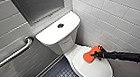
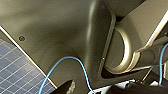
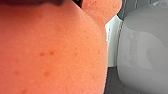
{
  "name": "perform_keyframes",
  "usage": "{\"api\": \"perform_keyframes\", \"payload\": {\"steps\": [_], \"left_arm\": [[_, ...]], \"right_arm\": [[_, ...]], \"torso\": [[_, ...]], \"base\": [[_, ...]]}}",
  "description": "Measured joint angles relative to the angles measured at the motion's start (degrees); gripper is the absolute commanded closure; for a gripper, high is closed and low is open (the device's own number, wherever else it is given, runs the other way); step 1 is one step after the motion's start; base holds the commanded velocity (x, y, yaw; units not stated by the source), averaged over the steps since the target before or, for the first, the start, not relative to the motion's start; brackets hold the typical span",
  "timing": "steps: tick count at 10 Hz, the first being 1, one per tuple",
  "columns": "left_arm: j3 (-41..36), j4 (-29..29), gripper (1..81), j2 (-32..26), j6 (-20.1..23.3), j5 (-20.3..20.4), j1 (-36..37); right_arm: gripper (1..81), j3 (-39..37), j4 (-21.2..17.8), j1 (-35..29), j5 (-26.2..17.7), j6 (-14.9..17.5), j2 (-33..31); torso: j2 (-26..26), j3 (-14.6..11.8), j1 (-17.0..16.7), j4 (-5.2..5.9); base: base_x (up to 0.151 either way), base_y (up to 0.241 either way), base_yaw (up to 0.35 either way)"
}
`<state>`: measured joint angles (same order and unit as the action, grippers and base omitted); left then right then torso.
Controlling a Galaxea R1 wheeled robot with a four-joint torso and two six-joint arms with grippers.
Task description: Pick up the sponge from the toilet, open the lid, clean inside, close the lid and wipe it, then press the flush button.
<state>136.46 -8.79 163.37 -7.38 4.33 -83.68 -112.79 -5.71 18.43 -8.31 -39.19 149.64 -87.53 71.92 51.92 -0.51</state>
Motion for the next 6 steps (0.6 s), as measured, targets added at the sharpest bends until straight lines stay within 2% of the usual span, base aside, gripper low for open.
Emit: {"api": "perform_keyframes", "payload": {"steps": [2, 4, 6], "left_arm": [[0.04, 0.02, 1.0, 0.0, -0.01, -0.01, 0.0], [0.04, 0.04, 1.0, 0.0, -0.01, -0.04, -0.02], [0.04, 0.04, 1.0, 0.02, -0.01, -0.04, -0.02]], "right_arm": [[81.1, -4.22, -0.55, -0.28, 0.82, -5.97, 1.63], [81.1, -7.55, -1.12, 0.56, 2.62, -8.87, 3.19], [81.1, -9.31, -1.37, 3.41, 8.45, -10.75, 3.69]], "torso": [[0.0, 0.0, 0.0, 0.0], [0.0, 0.0, 0.0, 0.0], [-0.02, 0.0, 0.0, 0.02]], "base": [[0.0, 0.0, 0.0], [0.0, 0.0, 0.0], [0.0, 0.0, 0.0]]}}
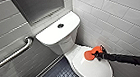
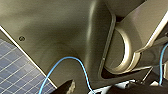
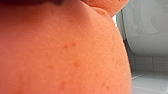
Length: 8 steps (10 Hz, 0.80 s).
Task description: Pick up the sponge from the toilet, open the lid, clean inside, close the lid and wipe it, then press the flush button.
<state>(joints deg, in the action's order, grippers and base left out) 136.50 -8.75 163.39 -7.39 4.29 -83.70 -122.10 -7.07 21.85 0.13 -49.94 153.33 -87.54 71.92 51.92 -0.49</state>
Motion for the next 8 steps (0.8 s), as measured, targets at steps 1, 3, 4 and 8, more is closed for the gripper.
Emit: {"api": "perform_keyframes", "payload": {"steps": [1, 3, 4, 8], "left_arm": [[0.0, 0.0, 1.0, 0.11, -0.02, 0.02, 0.0], [0.0, 0.0, 1.0, 0.11, 0.0, 0.02, 0.0], [0.0, -0.01, 1.0, 0.22, 0.0, 0.02, 0.0], [-0.04, -0.04, 1.0, 0.56, 0.0, 0.02, 0.0]], "right_arm": [[81.1, -0.3, -0.01, 1.24, 2.47, -0.71, 0.0], [81.1, 0.72, 0.07, 4.06, 7.74, -1.67, -1.13], [81.1, 2.5, 0.16, 4.85, 8.7, -2.06, -2.58], [81.1, 14.63, 0.21, 10.23, 10.06, -2.89, -13.34]], "torso": [[0.0, 0.0, 0.0, 0.0], [0.0, -0.02, 0.0, 0.0], [0.0, -0.02, 0.0, 0.0], [0.0, -0.02, 0.0, 0.0]], "base": [[0.0, 0.0, 0.0], [0.0, 0.0, 0.0], [0.0, 0.0, 0.0], [0.0, 0.0, 0.0]]}}
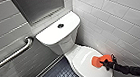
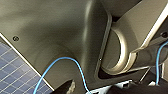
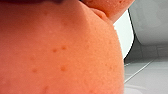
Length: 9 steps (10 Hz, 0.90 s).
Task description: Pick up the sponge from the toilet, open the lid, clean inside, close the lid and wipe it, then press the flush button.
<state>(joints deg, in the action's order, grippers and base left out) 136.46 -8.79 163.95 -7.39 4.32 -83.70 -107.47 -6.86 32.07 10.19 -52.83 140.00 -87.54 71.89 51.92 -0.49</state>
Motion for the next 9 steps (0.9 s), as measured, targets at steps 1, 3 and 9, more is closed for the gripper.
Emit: {"api": "perform_keyframes", "payload": {"steps": [1, 3, 9], "left_arm": [[0.0, 0.0, 1.0, 0.02, 0.01, -0.02, 0.0], [-0.02, -0.02, 1.0, 0.05, 0.0, -0.02, 0.0], [-0.02, -0.02, 1.0, 0.16, 0.01, 0.04, 0.0]], "right_arm": [[81.1, 2.62, 0.0, 1.83, 1.11, -0.13, -2.49], [81.1, 7.09, -0.02, 6.66, 4.39, -0.17, -6.89], [81.1, 16.63, 0.04, 24.78, 11.93, 0.22, -15.58]], "torso": [[0.0, 0.0, 0.0, 0.0], [0.0, 0.0, 0.0, 0.0], [0.0, 0.0, 0.0, 0.0]], "base": [[0.0, 0.0, 0.0], [0.0, 0.0, 0.0], [0.0, 0.0, 0.0]]}}
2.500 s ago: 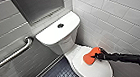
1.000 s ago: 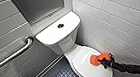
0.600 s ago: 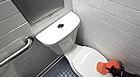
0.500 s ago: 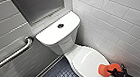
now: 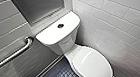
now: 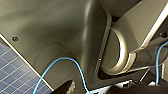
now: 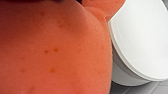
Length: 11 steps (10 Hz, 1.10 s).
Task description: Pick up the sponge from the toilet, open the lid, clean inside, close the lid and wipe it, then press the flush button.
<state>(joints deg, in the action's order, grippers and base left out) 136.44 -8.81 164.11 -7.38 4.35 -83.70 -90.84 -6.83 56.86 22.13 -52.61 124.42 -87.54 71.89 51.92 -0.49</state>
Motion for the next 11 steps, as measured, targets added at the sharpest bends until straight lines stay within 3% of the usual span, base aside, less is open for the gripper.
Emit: {"api": "perform_keyframes", "payload": {"steps": [3, 5, 8, 11], "left_arm": [[-0.13, -0.06, 1.0, 0.52, 0.05, 0.09, 0.02], [-0.16, -0.11, 1.0, 0.5, 0.05, 0.13, 0.02], [-0.16, -0.13, 1.0, 0.5, 0.05, 0.2, 0.02], [-0.16, -0.13, 1.0, 0.48, 0.05, 0.16, 0.02]], "right_arm": [[81.1, 9.57, 0.63, 2.16, 1.72, 2.12, -6.28], [81.1, 15.79, 1.12, 2.01, 0.39, 4.55, -10.85], [81.1, 19.43, 1.66, -6.21, -6.03, 6.39, -11.98], [81.1, 18.69, 2.23, -15.57, -16.04, 7.03, -8.77]], "torso": [[-0.02, 0.0, 0.0, 0.0], [-0.02, 0.0, 0.0, 0.0], [-0.02, 0.0, 0.0, 0.0], [-0.02, 0.0, 0.0, -0.02]], "base": [[0.0, 0.0, 0.0], [0.0, 0.0, 0.0], [0.0, 0.0, 0.0], [0.0, 0.0, 0.0]]}}
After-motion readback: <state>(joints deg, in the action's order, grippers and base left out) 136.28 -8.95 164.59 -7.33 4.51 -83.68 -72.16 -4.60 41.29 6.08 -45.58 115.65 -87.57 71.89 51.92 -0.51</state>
